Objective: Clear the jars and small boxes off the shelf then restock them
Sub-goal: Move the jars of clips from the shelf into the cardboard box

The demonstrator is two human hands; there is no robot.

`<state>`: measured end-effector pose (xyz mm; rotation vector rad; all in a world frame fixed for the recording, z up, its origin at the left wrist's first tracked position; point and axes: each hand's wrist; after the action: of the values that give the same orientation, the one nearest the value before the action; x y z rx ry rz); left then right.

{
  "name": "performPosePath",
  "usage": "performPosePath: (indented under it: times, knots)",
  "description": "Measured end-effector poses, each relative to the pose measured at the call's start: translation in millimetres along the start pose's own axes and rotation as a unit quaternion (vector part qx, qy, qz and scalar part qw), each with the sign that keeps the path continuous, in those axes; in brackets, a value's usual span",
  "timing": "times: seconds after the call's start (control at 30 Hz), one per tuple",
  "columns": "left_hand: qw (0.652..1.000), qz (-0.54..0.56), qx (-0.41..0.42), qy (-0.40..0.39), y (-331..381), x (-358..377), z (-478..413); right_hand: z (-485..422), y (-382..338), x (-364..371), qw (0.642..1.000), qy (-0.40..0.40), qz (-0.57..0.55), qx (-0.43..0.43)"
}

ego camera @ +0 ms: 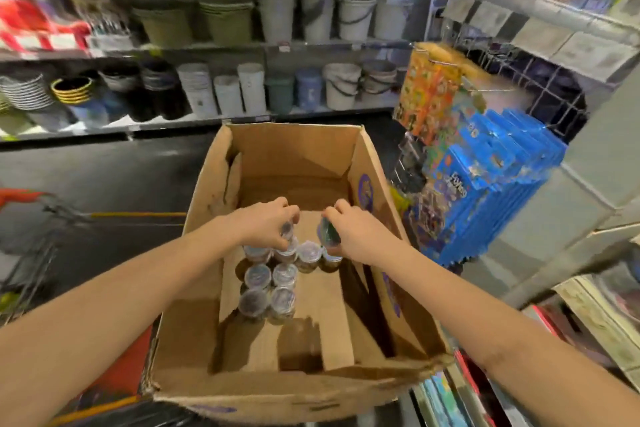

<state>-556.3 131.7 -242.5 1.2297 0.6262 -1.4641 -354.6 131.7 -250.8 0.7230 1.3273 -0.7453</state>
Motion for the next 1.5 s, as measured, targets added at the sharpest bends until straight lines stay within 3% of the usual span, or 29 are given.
performPosePath:
  times: [0.17, 0.47, 1.1, 1.5]
  knots:
    - [0.997, 0.034, -0.051, -0.044, -31.0, 33.7, -13.5, -34.7, -6.9, 54.3, 0.995, -0.088, 0.041, -0.034]
    - [0.987, -0.005, -0.134, -0.086, -43.3, 102.2, -22.3, -63.6, -21.5, 125.1, 0.986, -0.151, 0.053, -0.038]
    - [0.973, 0.114, -0.187, 0.068, -62.5, 146.8, -23.1, -68.1, -28.0, 183.1, 0.998, -0.059, 0.010, -0.037]
    - [0.971, 0.131, -0.183, 0.081, -65.2, 153.6, -25.6, -62.7, -32.4, 193.6, 1.000, -0.007, 0.001, 0.001]
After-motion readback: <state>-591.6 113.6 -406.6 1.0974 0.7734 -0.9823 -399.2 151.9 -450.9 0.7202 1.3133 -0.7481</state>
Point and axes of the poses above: each hand's wrist, its own z-axis away from the middle knuckle, its own x-axis out of the palm, y = z × x, and after that the axes turned 6 degrees about z, right-handed
